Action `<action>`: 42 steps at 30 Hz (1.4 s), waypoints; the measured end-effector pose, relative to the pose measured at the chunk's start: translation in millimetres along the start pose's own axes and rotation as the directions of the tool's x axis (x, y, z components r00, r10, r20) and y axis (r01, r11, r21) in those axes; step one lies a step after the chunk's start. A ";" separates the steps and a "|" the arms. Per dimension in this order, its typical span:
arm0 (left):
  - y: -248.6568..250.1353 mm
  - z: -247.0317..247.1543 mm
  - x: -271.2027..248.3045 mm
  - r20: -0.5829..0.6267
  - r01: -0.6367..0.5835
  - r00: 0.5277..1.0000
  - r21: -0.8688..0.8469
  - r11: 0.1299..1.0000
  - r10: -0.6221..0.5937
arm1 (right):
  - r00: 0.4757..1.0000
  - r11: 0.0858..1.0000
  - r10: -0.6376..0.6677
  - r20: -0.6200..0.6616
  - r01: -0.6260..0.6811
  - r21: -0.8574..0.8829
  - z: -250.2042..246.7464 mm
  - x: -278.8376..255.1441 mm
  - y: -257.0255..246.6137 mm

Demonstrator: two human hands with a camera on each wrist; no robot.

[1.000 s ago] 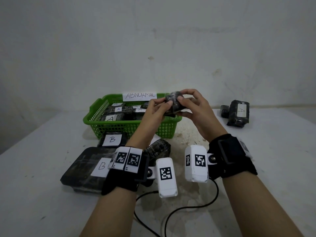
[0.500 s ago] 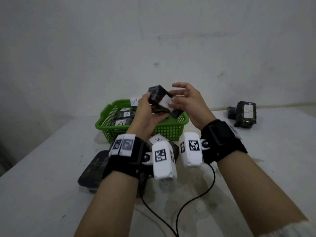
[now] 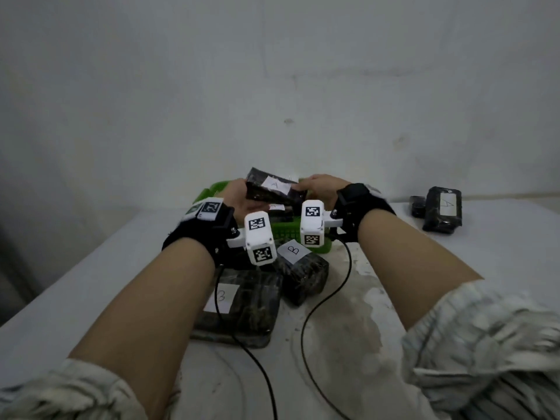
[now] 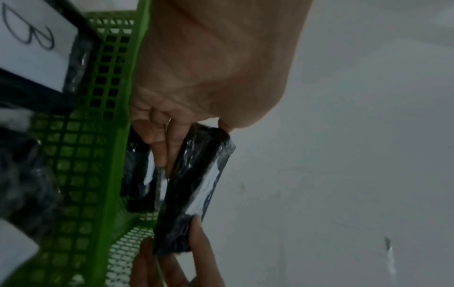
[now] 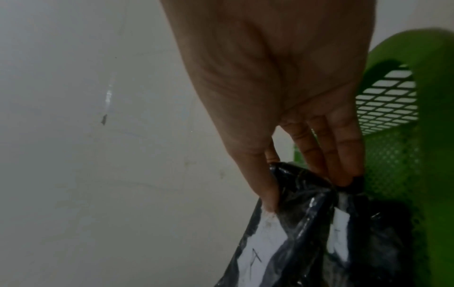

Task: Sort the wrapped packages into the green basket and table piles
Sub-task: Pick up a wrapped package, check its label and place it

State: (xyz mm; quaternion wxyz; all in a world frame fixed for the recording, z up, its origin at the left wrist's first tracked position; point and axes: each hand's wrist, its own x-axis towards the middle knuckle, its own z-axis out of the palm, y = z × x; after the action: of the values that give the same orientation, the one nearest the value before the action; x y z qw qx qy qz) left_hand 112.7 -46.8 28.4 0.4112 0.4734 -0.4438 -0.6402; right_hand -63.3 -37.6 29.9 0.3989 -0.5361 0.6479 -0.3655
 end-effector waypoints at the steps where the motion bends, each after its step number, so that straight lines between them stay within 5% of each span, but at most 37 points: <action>1: -1.7 -0.6 3.3 -0.015 -0.011 1.000 0.082 0.997 0.012 | 1.000 0.997 0.023 -0.005 -0.023 -0.068 1.2 3.6 2.6; 5: -4.2 -9.0 16.7 -0.071 -0.086 0.985 0.579 0.811 0.155 | 0.997 0.985 0.073 -0.023 -0.076 -0.157 4.8 9.3 10.5; 8: -9.9 -21.2 33.1 -0.049 -0.129 0.966 0.764 0.633 0.255 | 0.996 0.993 0.069 -0.048 -0.073 -0.089 8.5 18.2 20.5; 11: -16.4 -31.2 42.1 -0.066 -0.045 0.951 0.937 0.346 0.302 | 0.995 0.996 0.053 -0.089 -0.059 -0.069 12.9 33.9 32.7; 13: -20.3 -34.4 43.9 -0.059 0.004 0.960 0.980 0.198 0.274 | 0.994 0.991 0.057 -0.093 -0.068 -0.112 18.0 38.5 33.2; 16: -27.1 -35.6 45.1 -0.029 0.015 0.987 0.996 0.085 0.158 | 0.991 0.935 0.051 -0.122 -0.090 -0.344 23.3 42.6 30.7; 22: -31.9 -38.7 39.1 0.063 -0.074 0.986 0.995 0.063 0.153 | 0.975 0.914 0.056 -0.216 -0.137 -0.382 34.9 59.3 42.4; 26: -32.3 -43.8 32.8 0.107 -0.111 0.989 0.993 0.035 0.102 | 0.989 0.883 0.074 -0.127 -0.125 -0.453 33.7 59.1 35.6; 31: -29.7 -49.4 24.7 0.198 -0.200 0.980 0.970 0.135 0.029 | 0.993 0.849 0.087 -0.077 -0.114 -0.516 35.5 56.9 34.2; 36: -28.2 -45.5 22.8 0.207 -0.209 0.978 0.963 0.169 0.029 | 0.989 0.957 0.087 -0.119 -0.116 -0.267 34.0 54.7 38.1; 39: -23.2 -36.4 20.3 0.221 -0.221 0.975 0.969 0.114 0.010 | 0.980 0.958 0.008 -0.199 -0.065 -0.279 30.3 52.7 33.2; 42: -17.2 -23.7 19.1 0.249 -0.252 0.967 0.965 0.069 0.046 | 0.989 0.998 -0.046 -0.143 0.041 -0.037 14.9 39.7 31.1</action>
State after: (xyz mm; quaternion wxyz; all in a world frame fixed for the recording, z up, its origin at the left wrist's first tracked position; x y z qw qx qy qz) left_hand 129.9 -64.5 3.6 0.0112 0.5272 -0.8345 -0.1600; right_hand -66.5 -72.6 -9.3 0.3341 -0.5292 0.6692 -0.4006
